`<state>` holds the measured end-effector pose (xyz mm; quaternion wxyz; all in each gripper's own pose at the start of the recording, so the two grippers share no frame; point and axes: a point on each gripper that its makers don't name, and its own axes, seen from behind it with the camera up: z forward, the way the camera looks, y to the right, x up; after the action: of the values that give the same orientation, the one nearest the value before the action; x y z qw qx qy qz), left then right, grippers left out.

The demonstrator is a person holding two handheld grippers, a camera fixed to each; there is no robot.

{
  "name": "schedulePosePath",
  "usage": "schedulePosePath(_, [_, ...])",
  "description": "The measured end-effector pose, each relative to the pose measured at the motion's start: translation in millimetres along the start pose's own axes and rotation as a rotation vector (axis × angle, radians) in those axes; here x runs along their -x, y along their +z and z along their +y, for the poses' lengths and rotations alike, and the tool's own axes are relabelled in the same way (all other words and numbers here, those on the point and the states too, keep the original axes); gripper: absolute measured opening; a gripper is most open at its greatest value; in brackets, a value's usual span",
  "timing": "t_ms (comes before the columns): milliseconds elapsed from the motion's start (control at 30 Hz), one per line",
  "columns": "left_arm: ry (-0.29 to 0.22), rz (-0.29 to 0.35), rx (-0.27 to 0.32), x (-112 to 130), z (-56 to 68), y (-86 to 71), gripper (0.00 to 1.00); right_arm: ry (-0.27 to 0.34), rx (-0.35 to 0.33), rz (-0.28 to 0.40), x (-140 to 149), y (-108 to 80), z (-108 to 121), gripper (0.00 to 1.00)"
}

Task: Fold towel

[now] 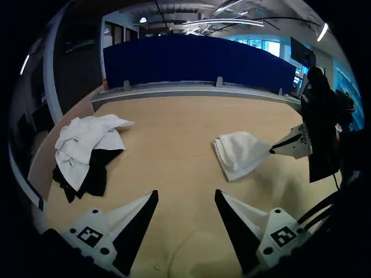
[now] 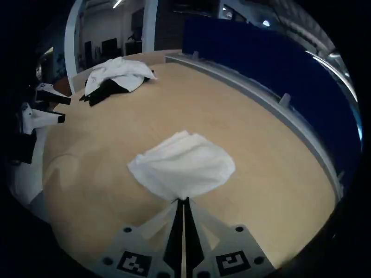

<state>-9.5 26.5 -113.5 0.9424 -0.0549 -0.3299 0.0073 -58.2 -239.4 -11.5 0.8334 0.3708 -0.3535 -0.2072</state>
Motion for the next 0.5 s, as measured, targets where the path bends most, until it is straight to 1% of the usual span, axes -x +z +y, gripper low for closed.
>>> schedulePosePath(300, [0.009, 0.022, 0.000, -14.1, -0.5, -5.9, 0.90, -0.049, 0.029, 0.107, -67.6, -43.0, 12.1, 0.03])
schedulePosePath(500, [0.010, 0.041, 0.006, -25.6, 1.1, -9.6, 0.90, -0.068, 0.050, 0.157, -98.4, -71.4, 20.7, 0.03])
